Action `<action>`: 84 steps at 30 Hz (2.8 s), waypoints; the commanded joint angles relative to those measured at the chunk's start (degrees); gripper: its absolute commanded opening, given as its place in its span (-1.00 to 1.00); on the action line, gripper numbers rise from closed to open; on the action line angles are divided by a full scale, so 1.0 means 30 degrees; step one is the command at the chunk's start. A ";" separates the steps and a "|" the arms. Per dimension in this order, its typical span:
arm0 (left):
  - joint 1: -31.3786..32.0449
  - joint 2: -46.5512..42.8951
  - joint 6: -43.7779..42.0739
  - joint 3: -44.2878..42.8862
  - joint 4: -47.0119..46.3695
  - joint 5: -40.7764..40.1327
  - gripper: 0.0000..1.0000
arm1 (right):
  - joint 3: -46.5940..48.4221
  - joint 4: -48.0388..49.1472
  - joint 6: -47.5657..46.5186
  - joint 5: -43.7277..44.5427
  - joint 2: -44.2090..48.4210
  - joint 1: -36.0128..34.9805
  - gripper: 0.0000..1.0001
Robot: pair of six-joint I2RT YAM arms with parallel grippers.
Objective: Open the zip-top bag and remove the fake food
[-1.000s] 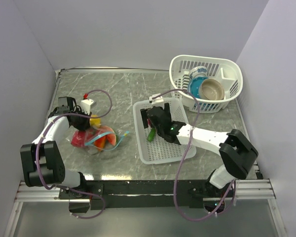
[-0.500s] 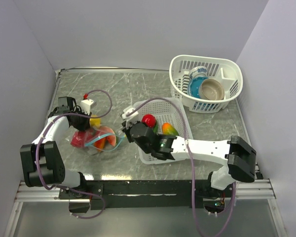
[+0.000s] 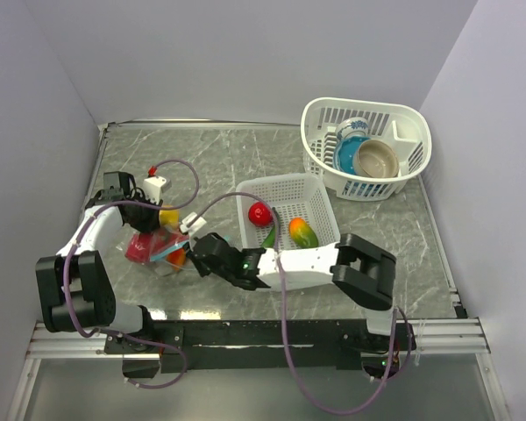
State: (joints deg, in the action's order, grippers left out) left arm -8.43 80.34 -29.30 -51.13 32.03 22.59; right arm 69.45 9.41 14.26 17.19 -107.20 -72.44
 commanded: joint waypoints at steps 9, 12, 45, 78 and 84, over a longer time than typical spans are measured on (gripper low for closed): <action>-0.0092 -0.0441 -0.0458 0.0287 0.1393 -0.0586 -0.98 | 0.4124 -0.1874 0.2247 0.1532 -0.2880 0.1180 0.63; -0.0092 -0.0295 -0.0488 0.0316 0.1306 -0.0557 -0.99 | 0.4300 -0.2461 0.2394 0.2179 -0.3172 0.1209 0.70; -0.0092 -0.0587 -0.0927 -0.0065 0.2009 -0.0468 -0.98 | 0.1140 0.0902 0.1546 0.2326 -0.1420 0.1005 -0.09; -0.0062 -0.0206 -0.0634 -0.0387 0.1627 -0.0558 -0.98 | -1.1818 -0.1549 0.4763 1.0178 1.5991 0.4106 -0.02; -0.0063 -0.0148 -0.0488 -0.0387 0.1569 -0.0440 -0.98 | -0.9032 -0.4458 0.5126 1.2345 1.2501 0.4373 1.00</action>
State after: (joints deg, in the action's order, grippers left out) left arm -8.43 79.40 -30.85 -51.37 34.61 21.58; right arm 36.64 1.23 28.40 47.29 -67.07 -59.07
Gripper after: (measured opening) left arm 0.015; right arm 0.917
